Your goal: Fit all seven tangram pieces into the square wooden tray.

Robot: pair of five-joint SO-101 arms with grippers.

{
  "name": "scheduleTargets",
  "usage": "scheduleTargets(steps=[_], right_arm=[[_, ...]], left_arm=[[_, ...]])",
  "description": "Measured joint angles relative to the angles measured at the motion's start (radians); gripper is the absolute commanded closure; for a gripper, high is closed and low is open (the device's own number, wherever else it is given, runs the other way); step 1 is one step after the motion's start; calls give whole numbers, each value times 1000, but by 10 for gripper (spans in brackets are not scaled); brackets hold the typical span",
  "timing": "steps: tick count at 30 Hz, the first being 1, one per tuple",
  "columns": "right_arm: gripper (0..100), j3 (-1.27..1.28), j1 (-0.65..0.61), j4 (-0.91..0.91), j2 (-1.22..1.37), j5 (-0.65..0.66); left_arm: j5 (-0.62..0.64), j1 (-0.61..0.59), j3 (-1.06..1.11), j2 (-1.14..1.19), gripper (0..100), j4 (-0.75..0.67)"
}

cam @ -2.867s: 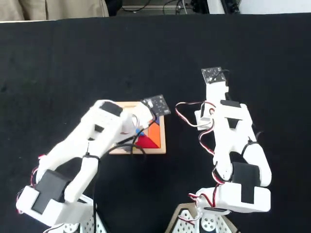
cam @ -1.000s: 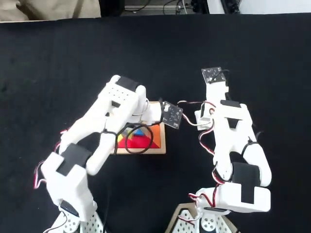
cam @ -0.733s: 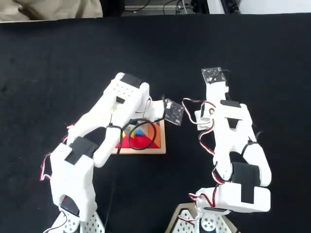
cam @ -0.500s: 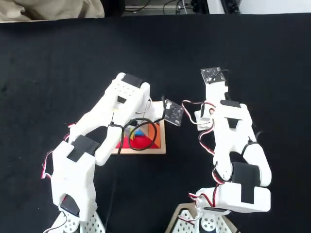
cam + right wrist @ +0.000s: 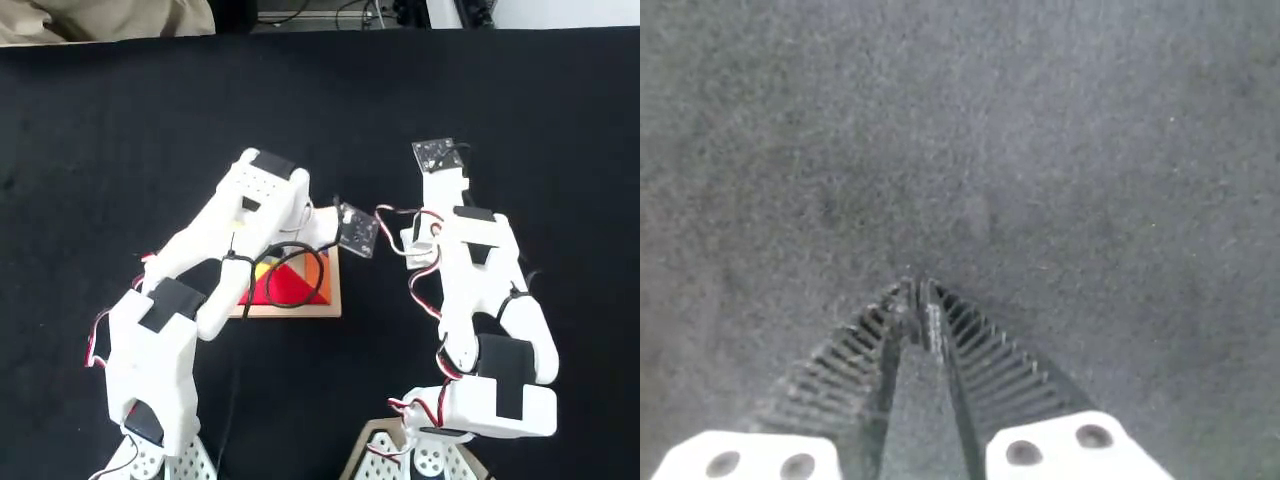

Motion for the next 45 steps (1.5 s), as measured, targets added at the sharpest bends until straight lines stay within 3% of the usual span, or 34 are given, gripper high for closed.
scheduleTargets(steps=[7, 15, 18, 26, 37, 45], right_arm=[[987, 0, 0, 0, 0, 0], [987, 0, 0, 0, 0, 6], [987, 0, 0, 0, 0, 6], [987, 12, 0, 0, 0, 6], [987, 12, 0, 0, 0, 6], [987, 12, 0, 0, 0, 6]], left_arm=[[74, -48, -121, 0, 923, 21], [89, -130, -210, -69, 930, 295], [91, -187, -181, -74, 976, 333], [92, -209, 29, -38, 971, 175], [92, -172, 52, -37, 971, 101], [247, -169, 52, -37, 971, -40]])
